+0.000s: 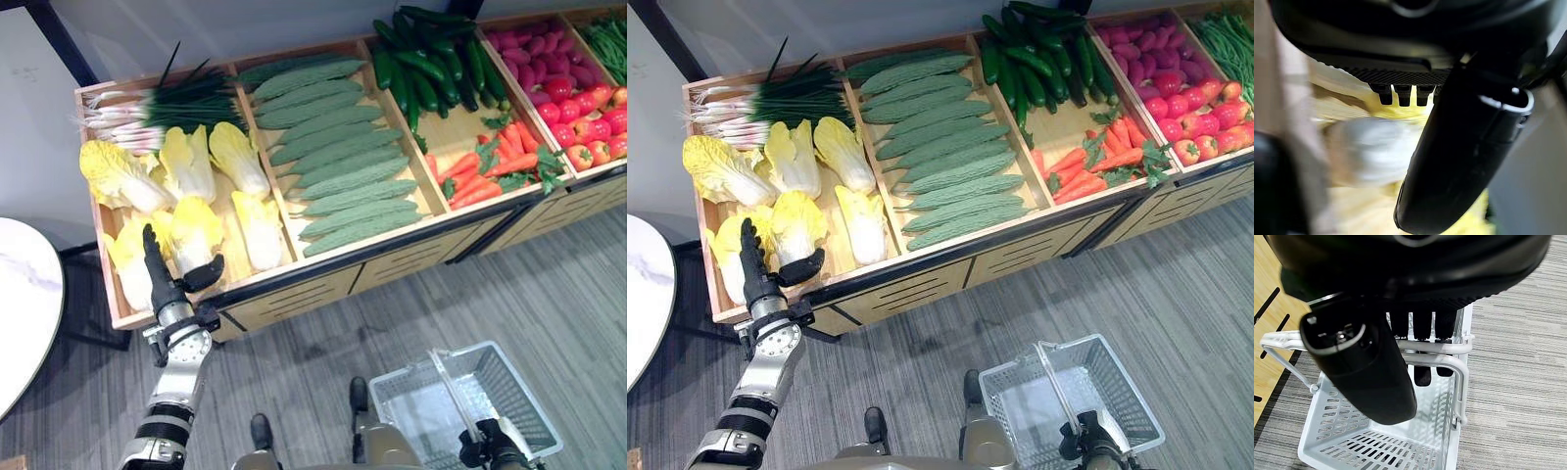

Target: Get the vegetables into the basket

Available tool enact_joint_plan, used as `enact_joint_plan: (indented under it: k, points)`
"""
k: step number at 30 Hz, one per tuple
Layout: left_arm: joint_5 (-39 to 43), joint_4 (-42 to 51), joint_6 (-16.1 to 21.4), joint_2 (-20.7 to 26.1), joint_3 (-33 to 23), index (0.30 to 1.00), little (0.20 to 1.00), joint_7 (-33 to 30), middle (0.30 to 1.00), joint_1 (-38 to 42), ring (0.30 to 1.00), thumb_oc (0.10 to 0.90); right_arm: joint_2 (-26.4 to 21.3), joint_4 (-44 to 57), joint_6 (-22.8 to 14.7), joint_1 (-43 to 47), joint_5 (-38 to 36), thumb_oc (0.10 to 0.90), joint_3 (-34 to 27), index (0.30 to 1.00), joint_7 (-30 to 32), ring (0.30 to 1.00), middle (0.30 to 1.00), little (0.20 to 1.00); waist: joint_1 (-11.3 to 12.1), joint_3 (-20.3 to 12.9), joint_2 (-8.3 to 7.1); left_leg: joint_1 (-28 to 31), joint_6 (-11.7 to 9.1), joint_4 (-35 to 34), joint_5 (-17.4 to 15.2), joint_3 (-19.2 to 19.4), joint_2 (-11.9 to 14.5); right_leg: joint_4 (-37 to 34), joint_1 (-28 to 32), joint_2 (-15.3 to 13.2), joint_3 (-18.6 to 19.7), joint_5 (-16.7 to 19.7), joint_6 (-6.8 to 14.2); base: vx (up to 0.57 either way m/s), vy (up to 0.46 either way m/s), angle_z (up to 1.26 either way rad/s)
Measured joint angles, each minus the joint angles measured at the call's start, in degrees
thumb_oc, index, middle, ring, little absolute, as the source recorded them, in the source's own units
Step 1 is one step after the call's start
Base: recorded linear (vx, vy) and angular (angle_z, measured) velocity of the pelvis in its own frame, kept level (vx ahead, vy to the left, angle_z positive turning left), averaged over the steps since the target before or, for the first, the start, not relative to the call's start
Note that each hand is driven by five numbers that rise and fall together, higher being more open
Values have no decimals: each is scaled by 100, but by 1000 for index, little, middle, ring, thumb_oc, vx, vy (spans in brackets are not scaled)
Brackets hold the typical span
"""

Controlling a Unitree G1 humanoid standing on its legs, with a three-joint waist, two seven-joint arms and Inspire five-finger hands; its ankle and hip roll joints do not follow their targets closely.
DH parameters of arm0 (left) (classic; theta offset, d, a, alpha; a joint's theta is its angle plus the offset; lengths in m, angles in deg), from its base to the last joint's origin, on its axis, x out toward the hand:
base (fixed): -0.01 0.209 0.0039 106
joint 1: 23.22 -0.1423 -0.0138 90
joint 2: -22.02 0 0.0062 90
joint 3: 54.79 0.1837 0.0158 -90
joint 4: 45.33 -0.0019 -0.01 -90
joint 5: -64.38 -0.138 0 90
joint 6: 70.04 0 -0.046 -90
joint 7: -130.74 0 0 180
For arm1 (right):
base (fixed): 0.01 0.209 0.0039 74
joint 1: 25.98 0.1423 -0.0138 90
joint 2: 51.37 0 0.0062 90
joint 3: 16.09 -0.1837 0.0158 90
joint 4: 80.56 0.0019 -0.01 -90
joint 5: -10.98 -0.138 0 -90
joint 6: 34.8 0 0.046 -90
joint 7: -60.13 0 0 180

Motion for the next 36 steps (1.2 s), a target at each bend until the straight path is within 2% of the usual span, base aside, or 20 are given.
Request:
enact_joint_plan:
  k: [6,9,10,11,12,16,21,23,25,26,27,29,30,32,35,36]
  points:
    - [-569,-795,-331,90,9,1000,1000,-47,1000,384,1000,900,51,41,4,18,3,400,195,300,39,300,300,300,-131,-25,-59,10,-10,0,-8,29,20,1,-20,27,54,8,-10,-2,1,-4]
    - [-848,-1178,-558,365,180,1000,1000,-58,1000,704,1000,900,66,47,11,13,15,400,238,300,38,300,300,300,-128,-49,-97,24,-22,-1,-18,133,28,1,-51,46,122,26,-20,-8,11,-12]
    - [-1024,-1422,-618,437,253,596,596,-83,596,834,596,612,66,51,11,23,32,400,270,300,38,300,300,300,-129,-62,-104,24,-23,-1,-18,157,27,1,-63,48,141,32,-23,-12,12,-9]
    - [-1071,-1609,-651,479,281,596,596,-103,596,913,596,612,66,58,11,33,40,400,310,300,40,300,300,300,-133,-72,-110,25,-23,-1,-19,175,28,1,-72,51,157,38,-25,-18,20,-18]
    - [-1216,-2315,-711,563,414,300,300,-241,300,1294,300,400,67,58,14,65,54,400,447,300,37,300,300,300,-120,-121,-154,27,-26,0,-20,244,31,1,-114,68,224,56,-29,-5,11,-18]
    - [-1503,-2998,-729,642,723,300,300,-308,300,1542,300,400,69,54,22,141,60,400,661,300,39,300,300,300,-125,-255,-175,40,-35,-2,-37,300,29,-1,-141,74,280,61,-24,-5,13,-10]
    - [-1637,-3794,-887,913,732,300,300,-409,300,1982,300,400,90,123,-7,232,186,400,888,300,24,300,300,300,-208,-378,-236,3,-17,-28,-50,371,37,-1,-247,72,275,49,-46,-6,11,-13]
    - [-1569,-3811,-897,915,703,300,300,-438,300,2013,300,400,90,125,7,205,186,400,887,300,23,300,300,300,-226,-379,-234,1,-18,-27,-49,375,36,1,-251,73,277,75,-47,0,0,0]
    - [-1308,-3425,-915,872,577,300,300,-501,300,1912,300,400,90,123,12,185,186,400,886,300,23,300,300,300,-206,-379,-234,-13,-37,-3,-38,373,39,2,-265,79,274,118,-29,0,0,0]
    - [-945,-2570,-1014,818,218,300,300,-500,300,1650,300,400,96,139,9,163,186,400,885,300,24,300,300,300,-201,-369,-252,-42,-45,-2,-32,364,44,2,-288,81,264,129,-33,-2,-16,7]
    - [-650,-1297,-1041,733,-59,300,300,-558,300,1224,300,400,105,193,9,125,186,400,872,300,22,300,300,300,-174,-339,-303,-80,-66,-2,-3,334,48,3,-307,82,235,190,-100,2,-25,10]
    - [-571,74,-865,552,-186,300,300,-706,300,756,300,400,131,229,7,48,184,400,823,300,21,300,300,300,-102,-297,-364,-87,-67,0,-1,280,64,4,-272,78,154,196,-109,-4,-21,21]
    - [-494,829,-662,376,-205,300,300,-841,300,627,300,400,149,201,9,12,184,400,803,300,19,300,300,300,-47,-261,-398,-90,-67,0,-1,198,57,4,-228,62,96,189,-103,-18,-12,26]
    - [-350,1194,-571,338,-261,300,300,-848,300,584,300,400,152,233,6,20,180,400,773,300,20,300,300,300,-9,-239,-405,-72,-65,-1,-1,178,40,3,-204,40,62,177,-91,-13,-1,13]
    - [75,1795,-5,275,-277,300,300,-609,300,494,300,400,158,262,-7,37,169,400,617,300,20,300,300,300,52,-64,-375,-55,-60,-1,2,150,15,2,-164,4,24,122,-20,-1,21,7]
    - [620,2131,269,281,-286,300,300,-283,300,325,300,400,156,276,-2,41,168,400,541,300,18,300,300,300,49,6,-359,-34,-60,-1,2,150,14,2,-141,3,27,118,-22,0,0,0]
